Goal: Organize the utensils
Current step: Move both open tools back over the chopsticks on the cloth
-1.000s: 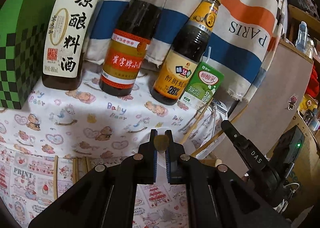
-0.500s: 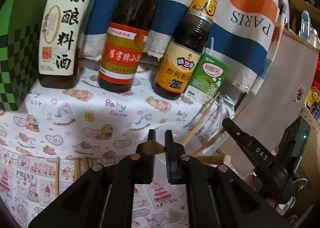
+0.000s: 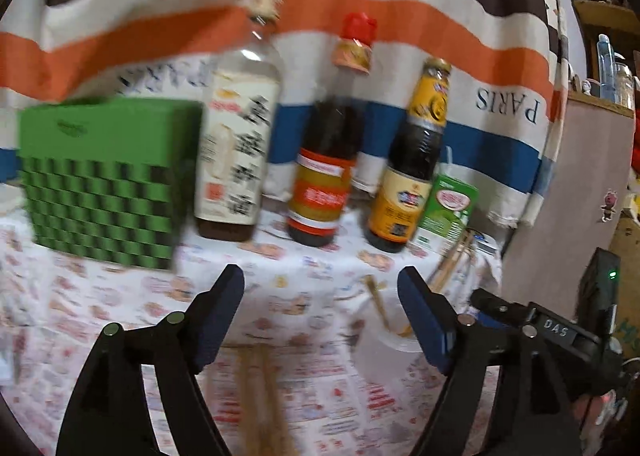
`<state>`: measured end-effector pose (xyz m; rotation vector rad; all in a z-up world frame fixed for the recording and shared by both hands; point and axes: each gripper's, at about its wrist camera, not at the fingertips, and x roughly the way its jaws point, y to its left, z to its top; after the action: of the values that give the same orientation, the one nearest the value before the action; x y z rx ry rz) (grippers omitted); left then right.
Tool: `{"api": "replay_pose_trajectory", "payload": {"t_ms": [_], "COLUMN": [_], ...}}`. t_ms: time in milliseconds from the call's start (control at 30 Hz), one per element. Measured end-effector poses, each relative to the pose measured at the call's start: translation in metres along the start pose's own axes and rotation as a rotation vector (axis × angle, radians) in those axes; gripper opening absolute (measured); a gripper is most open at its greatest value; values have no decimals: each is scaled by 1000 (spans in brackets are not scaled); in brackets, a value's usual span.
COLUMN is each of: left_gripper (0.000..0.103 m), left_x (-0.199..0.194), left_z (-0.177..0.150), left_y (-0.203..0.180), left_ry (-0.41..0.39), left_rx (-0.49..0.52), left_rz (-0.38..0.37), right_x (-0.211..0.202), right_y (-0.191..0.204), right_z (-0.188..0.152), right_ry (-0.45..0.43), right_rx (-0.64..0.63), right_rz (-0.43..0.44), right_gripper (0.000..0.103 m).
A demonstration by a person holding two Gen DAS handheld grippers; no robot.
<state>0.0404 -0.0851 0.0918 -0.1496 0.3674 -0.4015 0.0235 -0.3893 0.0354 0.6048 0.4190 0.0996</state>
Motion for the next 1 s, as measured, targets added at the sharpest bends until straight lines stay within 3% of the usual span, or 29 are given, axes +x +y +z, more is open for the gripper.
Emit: {"api": "replay_pose_trajectory", "payload": {"t_ms": [167, 233, 333, 433, 600, 767, 1000], "left_gripper": [102, 102, 102, 102, 102, 102, 102], "left_x": [-38, -46, -56, -54, -46, -38, -38], "left_z": [-2, -9, -21, -30, -45, -61, -66], "left_y": [22, 28, 40, 56, 74, 84, 95], "left_ry": [-42, -19, -20, 34, 64, 121, 133], "left_rx": [25, 46, 28, -16, -31, -53, -95], "left_rz": [143, 227, 285, 277, 331, 355, 387], "right_x": [-16, -15, -15, -14, 0, 25, 53], "right_y": [21, 30, 34, 41, 52, 55, 76], "right_z": [-7, -10, -17, -30, -56, -84, -132], "right_ry": [-26, 14, 64, 119, 163, 261, 414], "right_rx": [-66, -111, -124, -129, -192, -253, -417], "right_rz": [-68, -146, -147, -125, -123, -133, -114], "right_gripper": [60, 60, 60, 60, 60, 60, 60]}}
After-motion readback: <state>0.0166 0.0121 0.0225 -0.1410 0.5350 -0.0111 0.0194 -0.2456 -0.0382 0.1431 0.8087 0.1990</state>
